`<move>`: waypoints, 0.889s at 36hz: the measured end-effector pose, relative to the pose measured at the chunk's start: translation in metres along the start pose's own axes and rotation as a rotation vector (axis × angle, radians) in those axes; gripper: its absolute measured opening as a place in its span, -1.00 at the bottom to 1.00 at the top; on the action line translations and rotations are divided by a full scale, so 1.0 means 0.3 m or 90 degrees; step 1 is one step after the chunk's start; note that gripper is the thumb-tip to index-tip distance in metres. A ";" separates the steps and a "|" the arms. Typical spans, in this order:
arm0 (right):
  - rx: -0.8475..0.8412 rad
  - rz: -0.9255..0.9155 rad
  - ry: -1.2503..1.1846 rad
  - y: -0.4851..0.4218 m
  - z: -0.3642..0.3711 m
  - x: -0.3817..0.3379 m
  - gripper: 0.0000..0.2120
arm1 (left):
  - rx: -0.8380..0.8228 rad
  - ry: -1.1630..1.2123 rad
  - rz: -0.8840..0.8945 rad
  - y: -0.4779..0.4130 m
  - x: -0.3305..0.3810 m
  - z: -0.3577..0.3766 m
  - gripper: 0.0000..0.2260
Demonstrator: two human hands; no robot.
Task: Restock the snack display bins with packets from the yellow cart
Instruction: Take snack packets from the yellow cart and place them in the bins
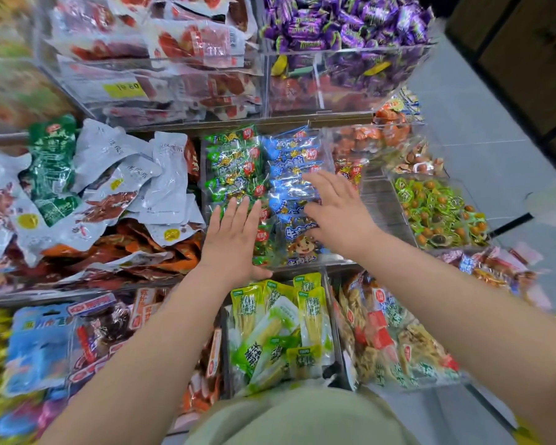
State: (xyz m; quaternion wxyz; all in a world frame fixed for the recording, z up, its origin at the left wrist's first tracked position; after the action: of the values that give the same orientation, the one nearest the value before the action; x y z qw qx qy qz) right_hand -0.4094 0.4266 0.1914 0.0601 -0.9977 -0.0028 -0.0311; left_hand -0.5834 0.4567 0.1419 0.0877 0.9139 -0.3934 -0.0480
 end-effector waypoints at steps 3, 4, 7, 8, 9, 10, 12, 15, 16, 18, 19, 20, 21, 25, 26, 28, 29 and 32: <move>-0.020 -0.004 0.017 -0.011 0.027 0.014 -0.70 | 0.005 0.008 -0.007 -0.011 -0.003 -0.003 0.15; -0.019 0.001 0.015 -0.012 0.032 0.016 -0.69 | 0.007 0.014 -0.011 -0.018 -0.006 -0.007 0.13; -0.016 0.009 -0.035 -0.008 0.032 0.013 -0.65 | 0.002 0.022 -0.020 -0.035 -0.016 -0.020 0.08; -0.024 0.009 -0.045 -0.003 0.035 0.011 -0.63 | 0.001 0.020 -0.022 -0.038 -0.017 -0.023 0.08; -0.040 0.008 -0.040 0.005 0.042 0.007 -0.58 | 0.000 0.014 -0.022 -0.038 -0.015 -0.023 0.08; -0.052 0.002 -0.023 0.017 0.049 0.003 -0.50 | 0.000 0.007 -0.022 -0.037 -0.012 -0.023 0.08; -0.053 -0.013 0.015 0.049 0.059 0.000 -0.35 | 0.002 -0.007 -0.021 -0.032 -0.004 -0.020 0.09; 0.009 -0.028 0.005 0.082 0.056 0.007 -0.19 | 0.006 -0.012 -0.019 -0.030 -0.005 -0.016 0.11; 0.026 -0.031 -0.004 0.085 0.055 0.009 -0.15 | 0.008 -0.012 -0.020 -0.030 -0.006 -0.015 0.11; 0.030 -0.030 0.018 0.080 0.059 0.003 -0.07 | 0.010 -0.015 -0.021 -0.030 -0.006 -0.013 0.12; 0.015 -0.021 0.048 0.073 0.066 -0.006 -0.03 | 0.011 -0.016 -0.021 -0.031 -0.006 -0.011 0.12; -0.010 -0.009 0.080 0.066 0.077 -0.021 0.01 | 0.013 -0.016 -0.022 -0.032 -0.005 -0.010 0.12; -0.037 0.005 0.107 0.060 0.092 -0.036 0.04 | 0.015 -0.014 -0.024 -0.032 -0.005 -0.009 0.12; -0.081 0.011 0.153 0.004 0.145 -0.061 0.12 | 0.017 -0.004 -0.034 -0.036 -0.003 -0.006 0.13; -0.089 0.008 0.151 -0.022 0.147 -0.055 0.14 | 0.016 -0.001 -0.037 -0.038 -0.002 -0.006 0.13; -0.114 0.017 0.137 -0.081 0.140 -0.035 0.18 | 0.008 0.002 -0.042 -0.043 0.002 -0.005 0.14; -0.127 0.025 0.129 -0.105 0.136 -0.026 0.20 | 0.004 0.002 -0.043 -0.045 0.003 -0.004 0.14; -0.153 0.024 0.125 -0.121 0.133 -0.018 0.20 | 0.001 0.003 -0.043 -0.045 -0.001 -0.003 0.15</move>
State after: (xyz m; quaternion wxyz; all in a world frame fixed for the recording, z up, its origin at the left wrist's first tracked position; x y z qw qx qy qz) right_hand -0.4127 0.4674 0.1561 -0.0594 -0.9897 0.0259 -0.1276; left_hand -0.5739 0.4661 0.1402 0.0859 0.9270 -0.3619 -0.0488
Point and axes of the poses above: each hand's wrist, its own y-axis away from the middle knuckle, its own z-axis out of the palm, x = y × z, the point moved 5 cm from there along -y, towards the middle knuckle, and after that the axes turned 14 degrees about z, right-handed, at the moved point
